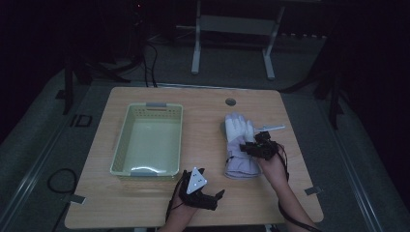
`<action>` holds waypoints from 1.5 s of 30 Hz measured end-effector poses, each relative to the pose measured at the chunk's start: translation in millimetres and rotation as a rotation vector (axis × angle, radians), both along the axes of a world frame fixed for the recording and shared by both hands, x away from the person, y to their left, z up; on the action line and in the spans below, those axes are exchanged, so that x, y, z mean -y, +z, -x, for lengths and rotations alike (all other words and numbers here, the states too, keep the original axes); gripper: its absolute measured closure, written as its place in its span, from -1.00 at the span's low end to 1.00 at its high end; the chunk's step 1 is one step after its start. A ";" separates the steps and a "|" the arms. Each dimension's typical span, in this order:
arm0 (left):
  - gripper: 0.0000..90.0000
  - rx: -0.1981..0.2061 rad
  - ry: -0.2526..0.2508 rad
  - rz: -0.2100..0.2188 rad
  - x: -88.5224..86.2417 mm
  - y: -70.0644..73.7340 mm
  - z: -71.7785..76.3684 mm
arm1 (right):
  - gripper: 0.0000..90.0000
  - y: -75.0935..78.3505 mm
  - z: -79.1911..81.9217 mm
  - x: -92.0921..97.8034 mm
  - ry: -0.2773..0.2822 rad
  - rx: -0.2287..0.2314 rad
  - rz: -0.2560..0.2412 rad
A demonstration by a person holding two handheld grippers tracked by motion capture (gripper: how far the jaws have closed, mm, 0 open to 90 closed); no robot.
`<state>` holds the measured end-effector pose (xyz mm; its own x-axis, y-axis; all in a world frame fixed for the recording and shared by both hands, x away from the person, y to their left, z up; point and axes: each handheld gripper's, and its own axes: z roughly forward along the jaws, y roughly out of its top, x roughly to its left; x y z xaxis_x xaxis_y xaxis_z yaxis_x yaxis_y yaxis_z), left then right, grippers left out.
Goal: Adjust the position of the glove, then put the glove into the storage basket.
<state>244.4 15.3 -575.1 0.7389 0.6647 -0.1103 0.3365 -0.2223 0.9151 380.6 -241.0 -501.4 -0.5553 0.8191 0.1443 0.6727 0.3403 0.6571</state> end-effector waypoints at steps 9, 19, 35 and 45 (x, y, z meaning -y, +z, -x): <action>-1.00 0.002 -0.007 -0.008 1.2 0.1 0.3 | 0.03 12.1 9.2 12.5 0.048 0.061 -0.049; -1.00 0.012 -0.010 0.006 1.3 0.2 0.2 | -0.53 18.0 14.6 33.1 0.132 0.124 -0.132; -1.00 -0.066 -0.091 -0.017 22.4 38.9 -5.3 | -0.69 30.4 24.7 64.9 0.158 0.248 -0.056; -1.00 -0.082 -0.090 0.030 37.0 84.4 -47.3 | -0.75 26.5 19.3 66.8 0.111 0.219 -0.053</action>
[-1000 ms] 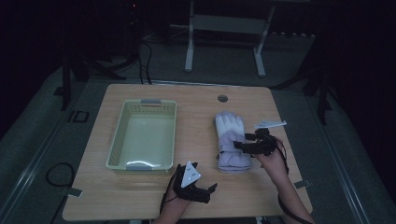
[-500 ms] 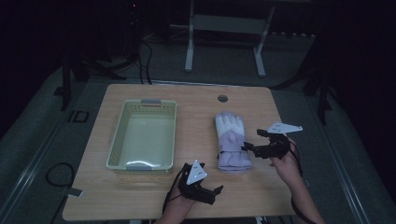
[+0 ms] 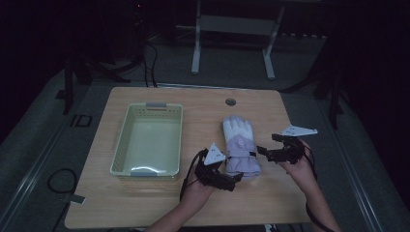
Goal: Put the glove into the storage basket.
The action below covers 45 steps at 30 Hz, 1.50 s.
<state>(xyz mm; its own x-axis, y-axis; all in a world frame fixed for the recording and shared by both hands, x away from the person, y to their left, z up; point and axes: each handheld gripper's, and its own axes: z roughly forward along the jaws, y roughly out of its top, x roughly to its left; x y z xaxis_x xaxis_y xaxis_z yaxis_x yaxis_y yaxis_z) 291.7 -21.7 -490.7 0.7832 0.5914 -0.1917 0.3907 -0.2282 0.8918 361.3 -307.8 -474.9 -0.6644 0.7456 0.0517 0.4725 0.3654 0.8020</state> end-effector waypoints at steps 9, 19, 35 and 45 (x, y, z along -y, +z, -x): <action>-1.00 -0.020 0.050 0.011 11.9 24.1 -49.2 | 0.02 -0.9 -11.6 3.8 -0.007 0.023 0.016; -0.75 -0.084 0.128 -0.068 25.7 -0.2 -87.6 | 0.12 -13.8 -24.9 -10.3 0.006 -0.012 -0.001; -0.65 -0.376 0.134 -0.177 22.5 -63.8 -112.8 | 0.02 -64.7 -26.1 -23.2 -0.024 -0.155 0.051; -0.29 -0.404 0.037 -0.114 19.1 -72.8 -122.8 | 0.29 -74.1 -39.9 -18.1 0.029 -0.273 -0.035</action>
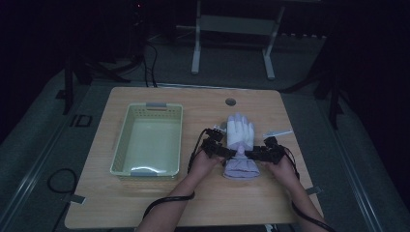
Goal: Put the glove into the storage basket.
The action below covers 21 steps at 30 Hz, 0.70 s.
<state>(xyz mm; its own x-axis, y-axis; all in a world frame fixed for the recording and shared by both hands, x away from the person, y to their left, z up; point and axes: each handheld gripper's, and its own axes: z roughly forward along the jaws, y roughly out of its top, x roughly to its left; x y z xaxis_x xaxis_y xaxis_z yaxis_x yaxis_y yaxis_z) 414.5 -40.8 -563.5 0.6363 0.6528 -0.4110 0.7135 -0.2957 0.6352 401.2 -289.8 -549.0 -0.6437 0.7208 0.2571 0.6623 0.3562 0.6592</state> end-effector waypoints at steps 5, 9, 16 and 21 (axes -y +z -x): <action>0.34 -0.038 -0.043 0.035 2.4 4.4 -1.0 | 0.74 0.3 5.9 -2.3 -0.017 0.035 -0.008; 0.55 -0.037 -0.041 0.027 5.3 10.2 1.0 | 0.79 1.7 8.9 -3.4 -0.035 0.048 -0.004; 0.67 -0.042 -0.060 0.034 5.1 27.8 0.7 | 0.82 15.0 14.6 -4.5 -0.065 0.078 -0.002; 0.68 -0.019 -0.068 0.026 4.5 41.8 3.7 | 0.82 26.7 18.1 -5.8 -0.077 0.102 -0.004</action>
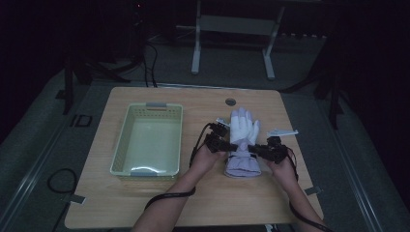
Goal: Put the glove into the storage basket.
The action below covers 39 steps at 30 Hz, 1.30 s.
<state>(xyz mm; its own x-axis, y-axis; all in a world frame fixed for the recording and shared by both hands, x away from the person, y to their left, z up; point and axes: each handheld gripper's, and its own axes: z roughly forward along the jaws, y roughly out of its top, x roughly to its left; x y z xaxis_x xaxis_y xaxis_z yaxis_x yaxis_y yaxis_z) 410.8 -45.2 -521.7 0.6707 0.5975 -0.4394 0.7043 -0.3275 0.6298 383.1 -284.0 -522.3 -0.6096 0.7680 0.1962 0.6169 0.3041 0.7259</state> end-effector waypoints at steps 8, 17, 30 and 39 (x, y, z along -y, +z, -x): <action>0.68 0.026 -0.011 0.015 -16.6 31.8 10.7 | 0.82 30.6 10.6 -10.3 0.027 0.052 -0.008; 0.67 0.049 0.003 0.018 -40.4 55.4 15.9 | 0.82 54.0 12.1 -29.5 0.054 0.080 -0.025; 0.67 0.064 0.030 0.014 -96.6 77.8 23.5 | 0.82 77.5 10.1 -84.6 0.118 0.108 -0.041; 0.67 0.059 0.076 0.019 -153.3 83.5 27.6 | 0.82 83.3 4.0 -132.3 0.153 0.098 -0.063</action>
